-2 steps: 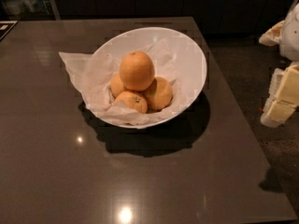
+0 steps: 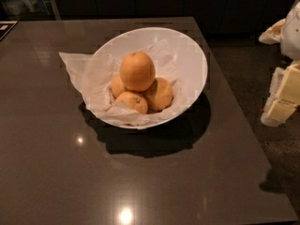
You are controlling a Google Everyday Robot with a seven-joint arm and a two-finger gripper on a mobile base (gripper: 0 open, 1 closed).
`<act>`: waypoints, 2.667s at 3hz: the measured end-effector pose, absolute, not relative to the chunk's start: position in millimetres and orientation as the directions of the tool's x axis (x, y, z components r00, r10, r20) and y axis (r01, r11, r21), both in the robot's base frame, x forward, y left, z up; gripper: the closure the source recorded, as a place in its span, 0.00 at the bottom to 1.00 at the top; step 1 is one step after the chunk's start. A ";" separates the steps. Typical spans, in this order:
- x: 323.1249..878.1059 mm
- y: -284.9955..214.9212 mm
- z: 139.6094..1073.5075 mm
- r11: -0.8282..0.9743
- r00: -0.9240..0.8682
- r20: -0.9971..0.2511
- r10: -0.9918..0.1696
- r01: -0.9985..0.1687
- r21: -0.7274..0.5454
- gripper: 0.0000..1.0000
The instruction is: Pick orange from white bowl
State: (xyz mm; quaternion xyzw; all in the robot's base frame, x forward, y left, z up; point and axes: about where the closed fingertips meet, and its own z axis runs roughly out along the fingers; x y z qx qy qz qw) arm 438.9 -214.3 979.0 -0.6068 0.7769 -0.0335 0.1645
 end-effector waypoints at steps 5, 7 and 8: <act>463.2 -127.7 998.5 0.242 -0.174 -0.484 -0.858 -0.967 -0.080 0.00; 463.0 -104.3 984.6 0.223 -0.166 -0.517 -0.840 -0.973 -0.050 0.00; 466.8 -77.2 979.4 0.210 -0.144 -0.552 -0.822 -0.976 -0.058 0.00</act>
Offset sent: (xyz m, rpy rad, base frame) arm 0.0010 0.0086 0.0061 0.0389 -0.0042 0.0409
